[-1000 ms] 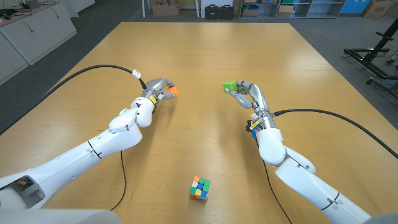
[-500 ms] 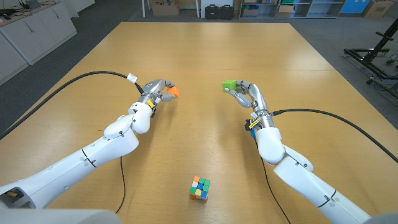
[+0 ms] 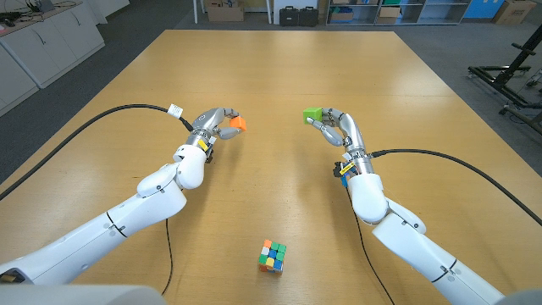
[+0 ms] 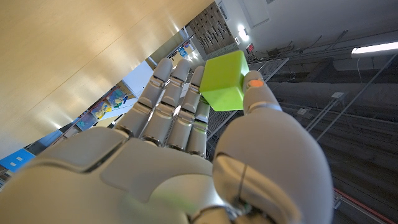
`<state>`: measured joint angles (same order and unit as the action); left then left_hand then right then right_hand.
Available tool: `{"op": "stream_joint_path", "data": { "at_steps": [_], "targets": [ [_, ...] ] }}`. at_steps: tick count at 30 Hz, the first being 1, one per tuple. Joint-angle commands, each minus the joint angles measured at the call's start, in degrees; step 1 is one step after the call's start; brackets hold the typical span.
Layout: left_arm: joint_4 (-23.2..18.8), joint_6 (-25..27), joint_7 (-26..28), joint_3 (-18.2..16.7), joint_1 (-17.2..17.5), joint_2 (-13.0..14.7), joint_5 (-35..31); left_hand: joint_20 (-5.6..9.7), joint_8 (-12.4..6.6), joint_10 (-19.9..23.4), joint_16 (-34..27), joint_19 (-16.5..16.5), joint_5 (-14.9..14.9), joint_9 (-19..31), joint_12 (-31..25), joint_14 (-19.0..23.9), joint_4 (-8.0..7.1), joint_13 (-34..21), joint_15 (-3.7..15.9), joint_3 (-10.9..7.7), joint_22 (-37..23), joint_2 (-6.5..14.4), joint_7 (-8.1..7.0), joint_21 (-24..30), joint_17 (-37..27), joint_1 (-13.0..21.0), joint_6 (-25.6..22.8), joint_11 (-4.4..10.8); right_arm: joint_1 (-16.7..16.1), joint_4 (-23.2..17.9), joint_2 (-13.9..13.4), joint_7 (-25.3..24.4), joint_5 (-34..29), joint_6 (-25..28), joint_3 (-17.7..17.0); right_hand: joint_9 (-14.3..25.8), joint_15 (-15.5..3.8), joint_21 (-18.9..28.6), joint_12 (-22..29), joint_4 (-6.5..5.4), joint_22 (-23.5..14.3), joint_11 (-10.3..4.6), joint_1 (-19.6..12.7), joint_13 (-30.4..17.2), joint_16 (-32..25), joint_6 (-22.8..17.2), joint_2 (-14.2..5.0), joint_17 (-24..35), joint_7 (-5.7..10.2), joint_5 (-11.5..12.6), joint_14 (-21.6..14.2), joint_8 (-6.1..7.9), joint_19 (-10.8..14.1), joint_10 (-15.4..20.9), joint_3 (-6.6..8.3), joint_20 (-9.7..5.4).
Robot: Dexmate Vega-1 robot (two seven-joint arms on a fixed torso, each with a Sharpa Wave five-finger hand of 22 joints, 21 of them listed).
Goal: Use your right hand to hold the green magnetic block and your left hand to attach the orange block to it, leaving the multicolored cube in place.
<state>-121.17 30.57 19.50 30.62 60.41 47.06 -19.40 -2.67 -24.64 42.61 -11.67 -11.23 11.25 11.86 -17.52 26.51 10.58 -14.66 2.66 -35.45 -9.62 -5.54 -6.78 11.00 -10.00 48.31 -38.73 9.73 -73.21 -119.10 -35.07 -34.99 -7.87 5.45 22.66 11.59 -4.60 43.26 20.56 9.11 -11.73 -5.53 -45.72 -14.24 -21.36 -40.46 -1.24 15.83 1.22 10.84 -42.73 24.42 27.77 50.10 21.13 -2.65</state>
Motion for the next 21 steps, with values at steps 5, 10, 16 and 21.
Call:
{"op": "stream_joint_path", "data": {
  "at_steps": [5, 10, 16, 21],
  "targets": [
    [-0.1, -5.8, 6.3, -1.8, 3.7, -2.0, 2.2, 0.27, -0.17, 2.7, 0.1, -0.4, 0.4, 0.1, 0.0, 0.6, -0.92, -0.1, 9.45, -1.44, 0.0, 1.4, -1.51, -0.1, -0.2, 0.2, -1.8, 2.25, 0.1, 1.9, 0.6, 0.3, 1.5, -3.1, -0.6, 0.2, -4.71, 0.7, 0.2, -0.71, 0.0, -6.09, -4.2, -0.3, 0.2, -7.6, -4.51, 0.3, 7.21, 0.2, -0.6, 0.15, -0.4, 6.5, 0.63, -4.62],
    [0.6, -8.6, 7.9, -2.0, 4.3, -3.0, 2.8, 0.29, -0.2, 2.8, 0.1, -0.5, 0.4, 0.1, 0.0, 0.7, -0.92, -0.2, 9.52, -1.51, 0.0, 1.4, -1.56, -0.1, -0.2, 0.2, -1.9, 2.28, 0.2, 2.2, 0.7, 0.5, 1.8, -3.5, -0.6, 0.2, -4.78, 0.7, 0.2, -0.7, 0.0, -6.11, -4.2, -0.3, 0.2, -7.7, -4.52, 0.3, 7.29, 0.2, -0.5, 0.16, -0.4, 6.6, 0.64, -4.61],
    [1.1, -11.0, 8.2, -2.3, 4.5, -3.5, 3.7, 0.34, -0.26, 3.1, 0.1, -0.6, 0.4, 0.1, 0.0, 0.8, -0.91, -0.2, 9.54, -1.56, 0.0, 1.5, -1.64, -0.1, -0.2, 0.2, -2.0, 2.31, 0.4, 2.6, 0.8, 0.7, 2.0, -4.1, -0.6, 0.2, -4.82, 0.8, 0.2, -0.66, 0.0, -6.09, -4.3, -0.3, 0.3, -7.6, -4.49, 0.3, 7.32, 0.2, -0.5, 0.13, -0.5, 6.7, 0.64, -4.62],
    [1.5, -12.7, 8.7, -2.5, 4.7, -3.8, 3.9, 0.38, -0.26, 3.3, 0.1, -0.6, 0.4, 0.1, 0.0, 0.9, -0.91, -0.3, 9.52, -1.59, 0.0, 1.5, -1.69, -0.1, -0.2, 0.2, -2.1, 2.31, 0.4, 2.7, 0.9, 0.5, 1.7, -4.7, -0.5, 0.2, -4.82, 0.9, 0.2, -0.65, 0.1, -6.05, -4.3, -0.4, 0.3, -7.7, -4.48, 0.3, 7.28, 0.2, -0.5, 0.14, -0.5, 6.7, 0.63, -4.62]
  ]
}}
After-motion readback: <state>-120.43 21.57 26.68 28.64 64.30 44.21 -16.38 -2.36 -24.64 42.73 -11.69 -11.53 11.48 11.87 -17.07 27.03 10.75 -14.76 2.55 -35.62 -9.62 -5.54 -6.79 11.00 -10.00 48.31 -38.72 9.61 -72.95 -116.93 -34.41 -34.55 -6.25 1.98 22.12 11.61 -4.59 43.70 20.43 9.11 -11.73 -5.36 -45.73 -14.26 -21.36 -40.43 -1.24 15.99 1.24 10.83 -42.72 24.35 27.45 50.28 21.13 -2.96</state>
